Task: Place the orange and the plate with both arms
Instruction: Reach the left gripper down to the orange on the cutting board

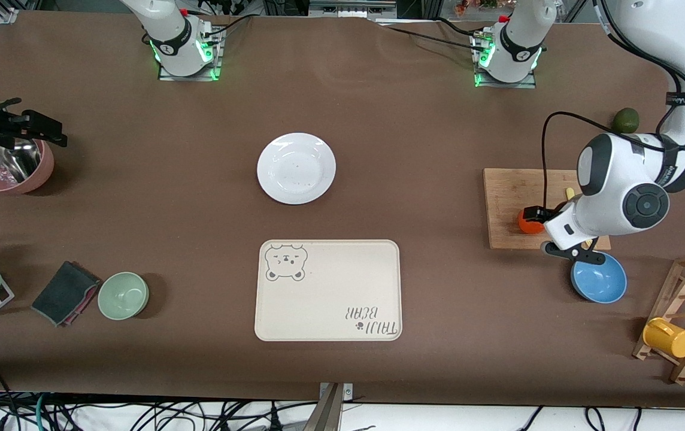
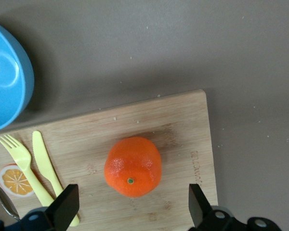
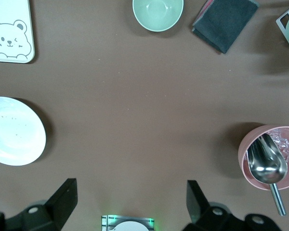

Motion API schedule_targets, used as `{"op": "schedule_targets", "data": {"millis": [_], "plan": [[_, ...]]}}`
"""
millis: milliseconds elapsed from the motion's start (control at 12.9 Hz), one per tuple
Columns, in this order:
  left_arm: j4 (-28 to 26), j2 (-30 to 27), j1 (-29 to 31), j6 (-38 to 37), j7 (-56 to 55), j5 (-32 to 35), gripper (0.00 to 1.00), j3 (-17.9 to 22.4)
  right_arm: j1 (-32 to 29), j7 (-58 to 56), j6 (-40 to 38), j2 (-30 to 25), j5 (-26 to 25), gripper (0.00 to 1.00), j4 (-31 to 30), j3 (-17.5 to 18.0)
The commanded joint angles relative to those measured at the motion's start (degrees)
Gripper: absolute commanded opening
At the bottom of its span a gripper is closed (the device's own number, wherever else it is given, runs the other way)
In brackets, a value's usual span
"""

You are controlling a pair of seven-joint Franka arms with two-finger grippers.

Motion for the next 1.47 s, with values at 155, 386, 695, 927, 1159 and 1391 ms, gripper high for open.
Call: {"op": "schedule_targets", "data": {"millis": [155,386,695,927,1159,1391], "plan": [[-6.4,-1.2,2.1,4.6,-1.7,0.5,1.00,0.0,-0.1,-0.1,-1.1,0.6,0.0,1.00,1.7,0.2],[-7.0,0.6,0.9,4.9,-10.9,0.5,1.00,-0.1,-0.1,-0.1,-1.1,0.6,0.0,1.00,1.7,0.1],[-6.9,3.8,0.9,6.2,-11.5,0.3,1.00,-0.2,0.0,-0.1,-1.1,0.6,0.0,1.00,1.7,0.1],[-6.7,5.7,0.9,6.2,-11.6,0.2,1.00,-0.2,-0.1,-0.1,-1.1,0.6,0.0,1.00,1.7,0.2],[-6.5,6.1,0.9,6.2,-11.5,0.5,0.52,-0.2,0.0,0.1,-0.8,0.6,0.0,1.00,1.7,0.1],[-5.9,6.1,0.8,5.7,-11.5,0.6,0.16,-0.2,0.0,0.2,-0.5,0.6,0.0,1.00,1.7,0.3]]}}
